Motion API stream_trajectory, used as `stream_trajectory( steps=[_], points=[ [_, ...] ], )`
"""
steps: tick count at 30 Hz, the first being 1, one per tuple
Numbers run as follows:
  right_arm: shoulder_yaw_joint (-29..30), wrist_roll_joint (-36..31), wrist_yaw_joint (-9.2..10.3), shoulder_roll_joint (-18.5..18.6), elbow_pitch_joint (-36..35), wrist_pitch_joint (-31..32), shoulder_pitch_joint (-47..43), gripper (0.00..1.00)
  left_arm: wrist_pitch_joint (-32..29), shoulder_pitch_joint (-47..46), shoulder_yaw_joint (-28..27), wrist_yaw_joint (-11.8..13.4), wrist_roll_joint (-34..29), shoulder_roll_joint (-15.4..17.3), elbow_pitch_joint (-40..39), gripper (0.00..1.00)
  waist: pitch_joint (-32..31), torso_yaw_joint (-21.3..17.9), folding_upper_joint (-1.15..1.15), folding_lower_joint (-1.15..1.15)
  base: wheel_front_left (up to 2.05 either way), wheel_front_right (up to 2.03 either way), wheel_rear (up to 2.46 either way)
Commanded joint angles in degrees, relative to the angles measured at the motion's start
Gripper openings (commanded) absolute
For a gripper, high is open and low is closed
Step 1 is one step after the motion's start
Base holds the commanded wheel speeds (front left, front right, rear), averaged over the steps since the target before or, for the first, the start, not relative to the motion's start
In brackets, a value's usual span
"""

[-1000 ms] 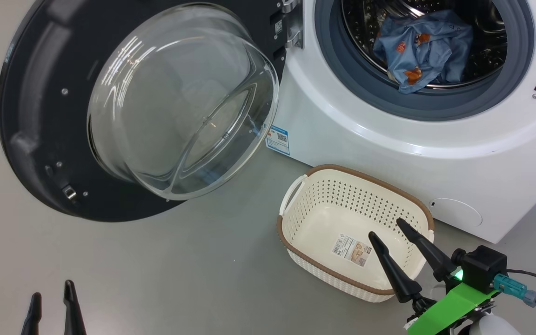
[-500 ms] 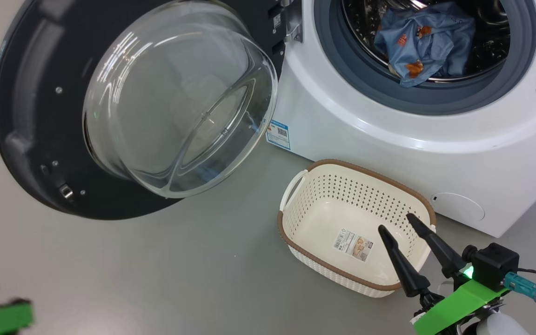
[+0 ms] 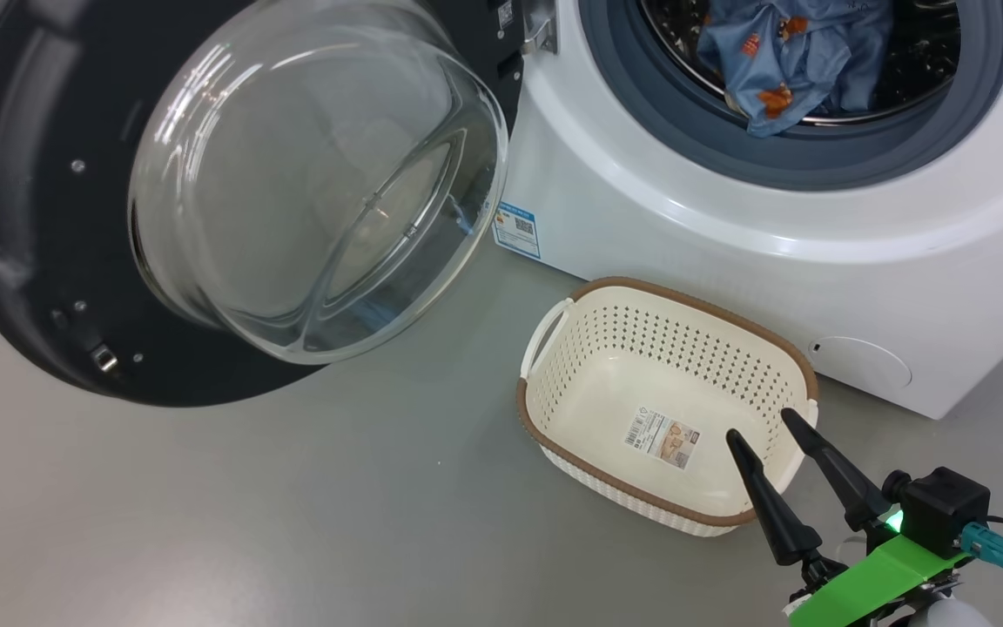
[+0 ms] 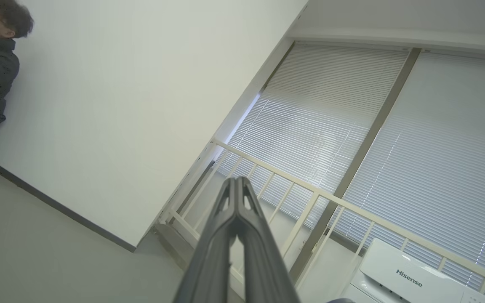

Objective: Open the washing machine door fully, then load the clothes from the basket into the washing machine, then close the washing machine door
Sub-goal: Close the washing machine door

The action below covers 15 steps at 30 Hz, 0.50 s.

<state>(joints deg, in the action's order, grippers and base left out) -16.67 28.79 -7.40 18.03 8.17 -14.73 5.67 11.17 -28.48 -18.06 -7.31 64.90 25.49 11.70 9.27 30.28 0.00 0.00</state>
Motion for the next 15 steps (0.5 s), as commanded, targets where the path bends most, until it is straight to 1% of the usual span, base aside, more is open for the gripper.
stream_trajectory(
  steps=[1,3,5,6,7,8,9,12,15],
  points=[
    [-1.1,-0.5,-0.09,0.5,-1.4,-0.3,-0.3,1.00,-2.4,-3.9,-1.4,-0.2,3.6,4.8,1.8,0.00,0.4,-0.3,0.00,0.00,0.00,0.00,0.00],
    [-1.2,-0.6,-0.09,0.7,-1.4,-0.3,-0.1,1.00,-6.6,-7.5,-1.2,-0.2,9.2,7.1,6.8,0.00,0.7,-0.7,0.00,0.00,0.00,0.00,0.00],
    [-1.4,-0.7,-0.09,0.9,-1.2,-0.3,0.0,1.00,-12.8,-10.4,-0.3,-0.2,15.0,8.4,11.7,0.00,0.9,-0.9,0.00,0.00,0.00,0.00,0.00],
    [-1.5,-0.9,-0.09,1.1,-1.1,-0.3,0.1,1.00,-15.2,-11.6,0.0,-0.2,16.6,9.5,14.0,0.00,1.1,-1.1,0.00,0.00,0.00,0.00,0.00],
    [-1.5,-0.9,-0.09,1.1,-1.1,-0.3,0.1,1.00,-15.2,-11.6,0.0,-0.2,16.6,9.5,14.0,0.00,1.1,-1.1,0.00,0.00,0.00,0.00,0.00],
    [-2.0,-1.6,-0.09,1.5,-0.8,-0.3,0.3,1.00,-23.8,-14.5,2.1,-0.2,20.6,11.5,20.1,0.00,1.2,-1.4,0.00,0.00,0.00,0.00,0.00],
    [-2.0,-1.6,-0.09,1.5,-0.8,-0.3,0.3,1.00,-23.8,-14.5,2.1,-0.2,20.6,11.5,20.1,0.00,1.2,-1.4,0.00,0.00,0.00,0.00,0.00],
    [-2.2,-2.1,-0.09,1.9,-0.7,-0.3,0.4,1.00,-32.3,-16.6,4.3,-0.2,23.2,13.2,25.1,0.00,1.4,-1.6,0.00,0.00,0.00,0.00,0.00],
    [-2.5,-2.5,-0.09,2.2,-0.6,-0.3,0.5,1.00,-38.2,-18.0,6.8,-0.2,23.3,15.0,28.4,0.00,1.8,-1.9,0.00,0.00,0.00,0.00,0.00]
  ],
)
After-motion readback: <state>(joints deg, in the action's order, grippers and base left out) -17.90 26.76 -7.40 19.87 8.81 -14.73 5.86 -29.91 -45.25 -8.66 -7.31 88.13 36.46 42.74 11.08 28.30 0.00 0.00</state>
